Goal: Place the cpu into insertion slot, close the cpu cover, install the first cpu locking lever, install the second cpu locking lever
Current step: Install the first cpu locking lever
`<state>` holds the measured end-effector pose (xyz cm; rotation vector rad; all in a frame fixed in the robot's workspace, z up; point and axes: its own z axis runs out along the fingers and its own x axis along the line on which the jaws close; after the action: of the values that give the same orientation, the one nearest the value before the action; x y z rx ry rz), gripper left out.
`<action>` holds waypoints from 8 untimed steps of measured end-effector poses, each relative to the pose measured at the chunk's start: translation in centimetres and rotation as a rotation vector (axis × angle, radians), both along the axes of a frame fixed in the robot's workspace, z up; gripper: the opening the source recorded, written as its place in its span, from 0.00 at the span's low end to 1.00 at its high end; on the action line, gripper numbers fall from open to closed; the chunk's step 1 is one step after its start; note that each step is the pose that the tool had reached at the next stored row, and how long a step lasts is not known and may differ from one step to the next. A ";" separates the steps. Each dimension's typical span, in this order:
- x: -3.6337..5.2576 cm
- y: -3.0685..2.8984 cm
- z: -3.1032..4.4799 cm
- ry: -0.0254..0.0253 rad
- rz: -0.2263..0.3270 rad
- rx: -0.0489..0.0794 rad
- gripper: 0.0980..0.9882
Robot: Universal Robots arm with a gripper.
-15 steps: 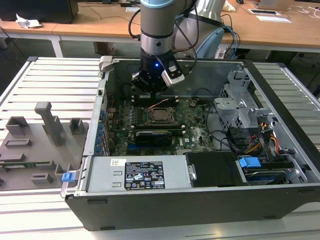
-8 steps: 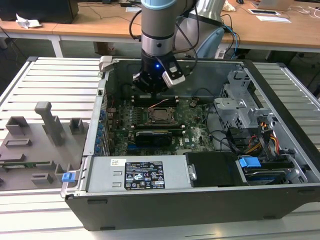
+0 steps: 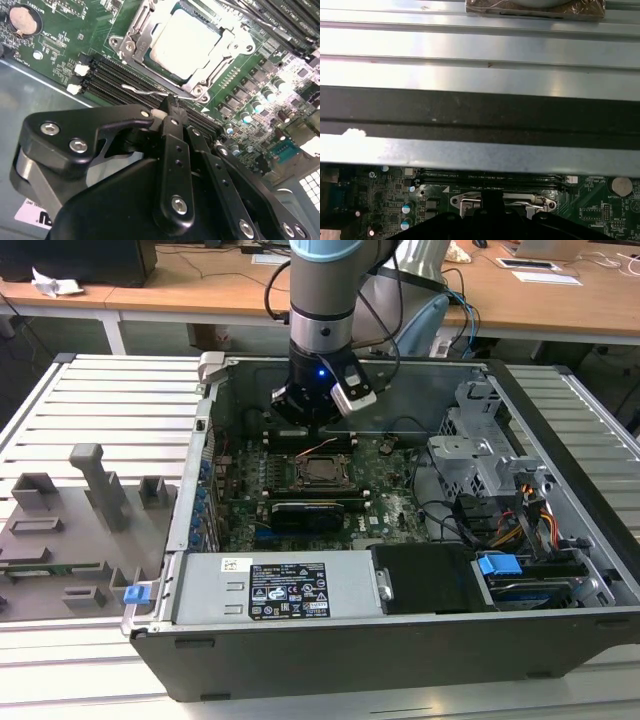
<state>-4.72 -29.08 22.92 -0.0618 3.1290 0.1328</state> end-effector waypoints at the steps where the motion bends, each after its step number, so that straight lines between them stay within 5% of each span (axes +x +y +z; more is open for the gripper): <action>1: 0.01 0.00 -0.05 0.0001 0.000 0.000 0.01; 8: 0.47 0.01 -0.20 0.0002 0.002 -0.001 0.01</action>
<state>-4.25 -29.07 22.72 -0.0655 3.1293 0.1316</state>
